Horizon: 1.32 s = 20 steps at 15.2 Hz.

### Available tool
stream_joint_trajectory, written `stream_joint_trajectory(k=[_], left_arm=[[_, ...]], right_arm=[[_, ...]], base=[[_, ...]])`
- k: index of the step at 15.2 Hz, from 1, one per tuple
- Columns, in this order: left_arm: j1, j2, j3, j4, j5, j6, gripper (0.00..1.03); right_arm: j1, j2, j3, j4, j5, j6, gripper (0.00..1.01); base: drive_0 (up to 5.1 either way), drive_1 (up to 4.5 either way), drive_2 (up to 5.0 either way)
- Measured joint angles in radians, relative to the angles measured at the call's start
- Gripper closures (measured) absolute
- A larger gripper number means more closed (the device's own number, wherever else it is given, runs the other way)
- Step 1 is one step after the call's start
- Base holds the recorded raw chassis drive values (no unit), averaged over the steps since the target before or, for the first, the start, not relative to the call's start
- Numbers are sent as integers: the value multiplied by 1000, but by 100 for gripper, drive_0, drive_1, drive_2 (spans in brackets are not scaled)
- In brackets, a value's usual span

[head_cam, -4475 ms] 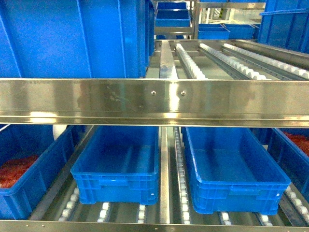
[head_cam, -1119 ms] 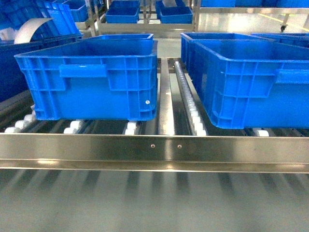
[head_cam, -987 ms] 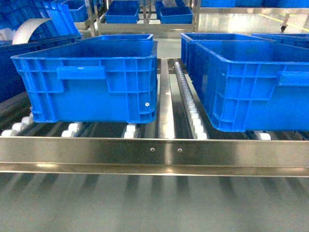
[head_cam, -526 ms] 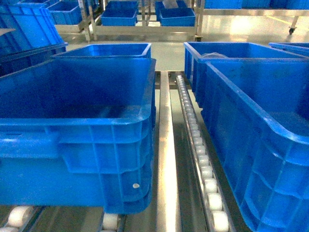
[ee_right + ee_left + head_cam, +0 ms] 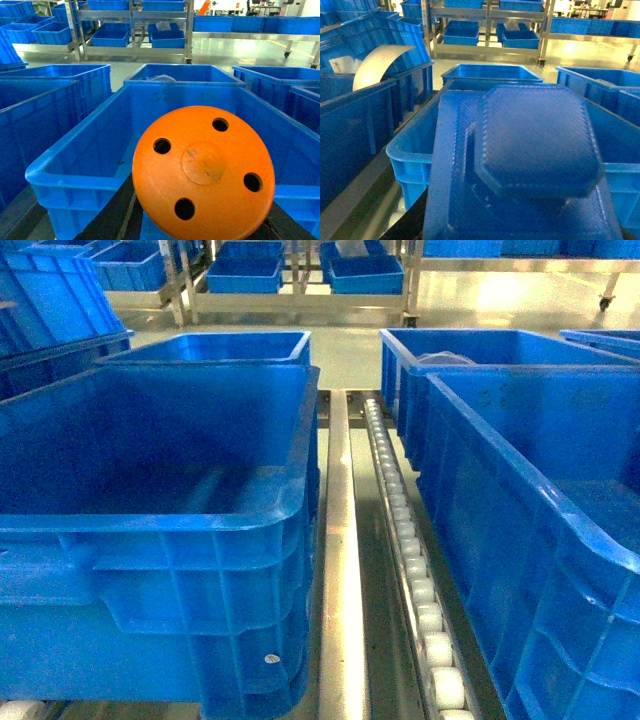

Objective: Sort blue parts and orange caps into right shelf containers

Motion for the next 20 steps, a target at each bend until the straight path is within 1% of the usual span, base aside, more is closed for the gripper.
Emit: stream_joint_trajectory(k=[20], left_arm=[[0,0,0,0,0,0,60]], right_arm=[[0,0,0,0,0,0,59]], base=[[0,0,0]])
